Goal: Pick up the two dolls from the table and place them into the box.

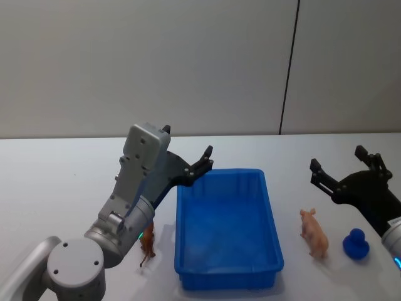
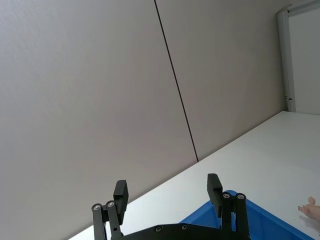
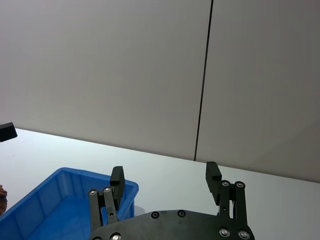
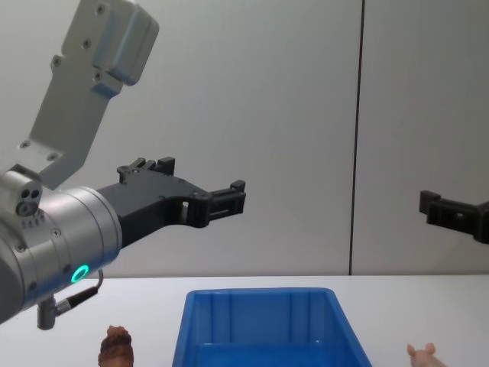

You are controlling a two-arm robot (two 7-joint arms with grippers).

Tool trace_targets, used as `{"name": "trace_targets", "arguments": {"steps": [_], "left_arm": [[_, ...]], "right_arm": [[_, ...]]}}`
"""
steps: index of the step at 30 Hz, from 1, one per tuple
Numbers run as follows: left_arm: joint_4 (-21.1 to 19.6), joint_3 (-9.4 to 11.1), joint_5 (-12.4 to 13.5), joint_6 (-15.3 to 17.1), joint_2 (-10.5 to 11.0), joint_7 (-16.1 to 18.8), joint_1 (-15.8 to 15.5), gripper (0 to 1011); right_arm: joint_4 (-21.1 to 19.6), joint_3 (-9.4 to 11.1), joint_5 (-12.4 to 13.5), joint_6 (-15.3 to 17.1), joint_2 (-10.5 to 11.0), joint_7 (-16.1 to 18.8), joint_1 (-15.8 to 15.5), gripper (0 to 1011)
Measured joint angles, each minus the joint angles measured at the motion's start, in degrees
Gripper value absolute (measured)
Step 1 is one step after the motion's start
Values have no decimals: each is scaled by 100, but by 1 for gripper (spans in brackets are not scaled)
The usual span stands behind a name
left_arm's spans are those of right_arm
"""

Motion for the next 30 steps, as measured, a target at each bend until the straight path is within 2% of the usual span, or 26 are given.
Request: {"name": "trace_targets", "arguments": {"steps": [9,11,18,23,30], "left_arm": [[0,0,0,0,0,0,0,1001],[0,0,0,0,0,0,0,1001],[0,0,-1,0,0,0,0,1001],[0,0,0,0,0,0,0,1001],[0,0,0,0,0,0,0,1001]], "right_arm": [[25,107,172,60,137,119,-54,1001],[48,184,290,132,245,210,-100,1001],[146,366,460,332,526,421,-215,1001],[284,504,537,490,743,601,-292,1001],[451,593,546,680,908,791,-319,1001]]}}
